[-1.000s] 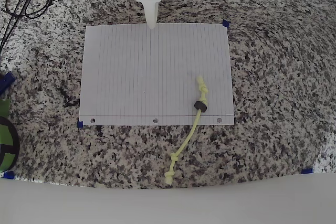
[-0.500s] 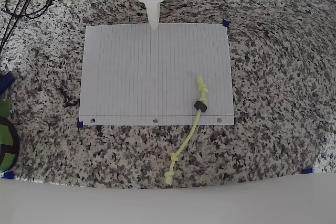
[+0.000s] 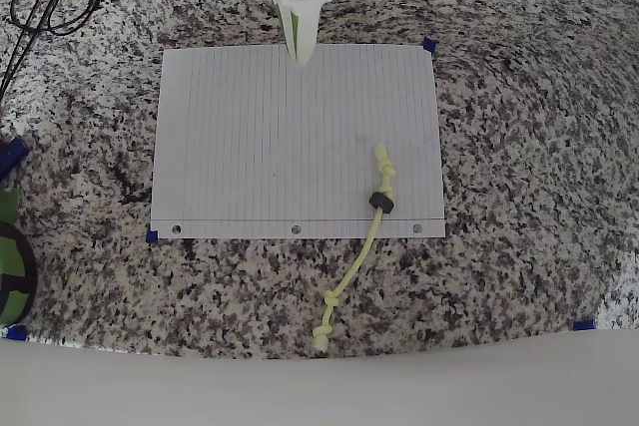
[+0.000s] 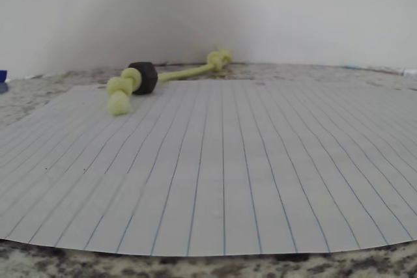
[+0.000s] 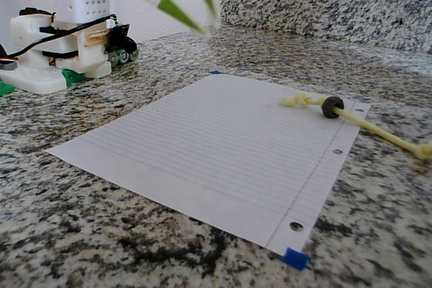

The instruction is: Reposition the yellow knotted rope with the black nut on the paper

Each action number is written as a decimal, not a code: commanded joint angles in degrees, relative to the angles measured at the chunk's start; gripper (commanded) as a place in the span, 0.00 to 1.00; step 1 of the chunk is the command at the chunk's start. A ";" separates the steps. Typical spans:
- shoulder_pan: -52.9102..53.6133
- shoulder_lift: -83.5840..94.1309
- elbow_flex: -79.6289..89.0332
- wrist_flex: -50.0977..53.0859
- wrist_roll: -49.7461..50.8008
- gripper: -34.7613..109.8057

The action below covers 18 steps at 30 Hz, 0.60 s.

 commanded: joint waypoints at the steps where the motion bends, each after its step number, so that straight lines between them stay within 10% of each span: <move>1: -1.14 -7.73 -5.01 -4.83 7.91 0.34; 11: -3.25 -27.33 -12.30 -10.99 48.52 0.34; 18: -3.78 -38.50 -16.70 -20.13 58.80 0.34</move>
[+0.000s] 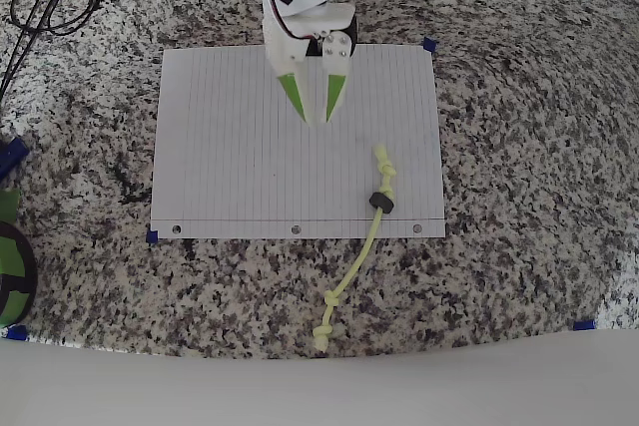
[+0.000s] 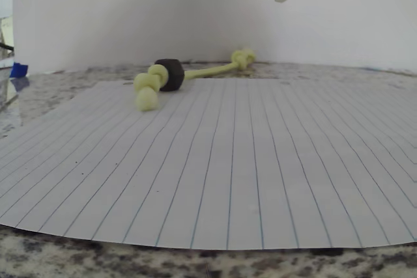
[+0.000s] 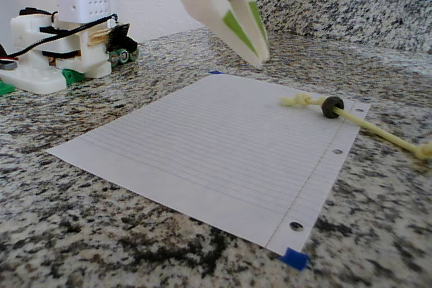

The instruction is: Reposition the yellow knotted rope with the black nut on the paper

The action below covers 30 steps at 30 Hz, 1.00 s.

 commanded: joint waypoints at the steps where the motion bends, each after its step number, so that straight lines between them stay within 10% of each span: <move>1: -1.05 -4.13 -4.39 -2.55 5.54 0.35; 5: -2.37 -9.14 -6.50 -3.87 11.60 0.50; 30: -9.05 -24.87 -15.73 -9.67 12.13 0.51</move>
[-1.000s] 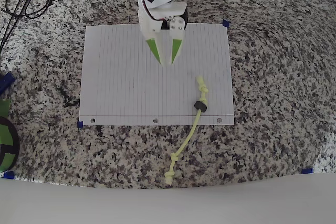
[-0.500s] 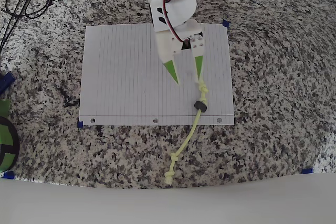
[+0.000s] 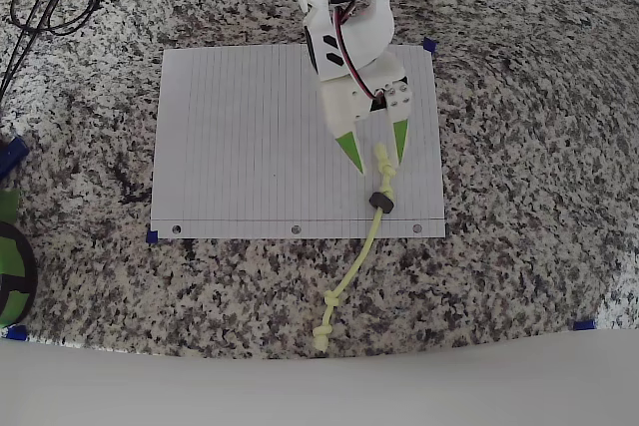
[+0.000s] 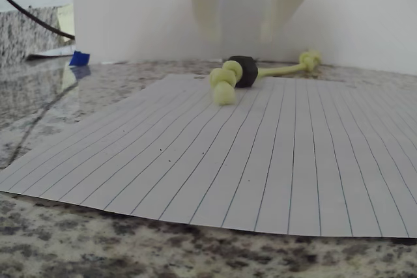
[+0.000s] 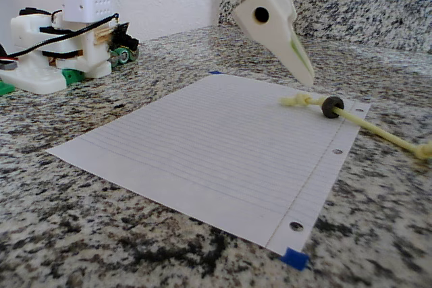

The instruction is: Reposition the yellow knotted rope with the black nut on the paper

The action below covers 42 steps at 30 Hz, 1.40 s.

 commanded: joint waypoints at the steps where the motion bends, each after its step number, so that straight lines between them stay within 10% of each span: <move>1: -0.26 -0.88 -3.16 2.02 0.00 0.51; 42: -3.52 -7.38 -5.54 2.37 -1.85 0.49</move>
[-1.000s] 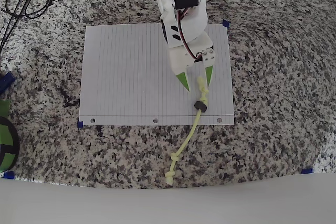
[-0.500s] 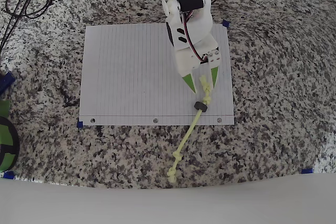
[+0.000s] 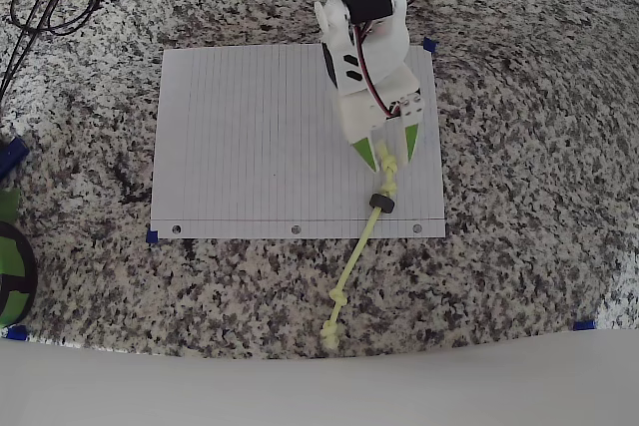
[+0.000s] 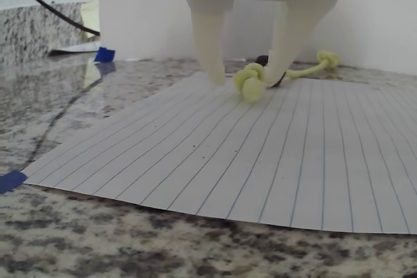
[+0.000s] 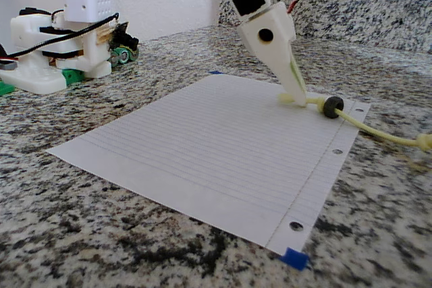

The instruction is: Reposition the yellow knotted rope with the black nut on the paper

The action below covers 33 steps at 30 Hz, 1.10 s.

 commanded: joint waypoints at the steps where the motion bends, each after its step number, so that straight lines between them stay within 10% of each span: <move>1: 0.18 0.44 -1.32 -0.53 -0.70 0.48; 15: 1.23 -0.18 -1.41 -1.32 -2.37 0.24; 33: 2.90 32.34 2.90 5.71 -51.42 0.24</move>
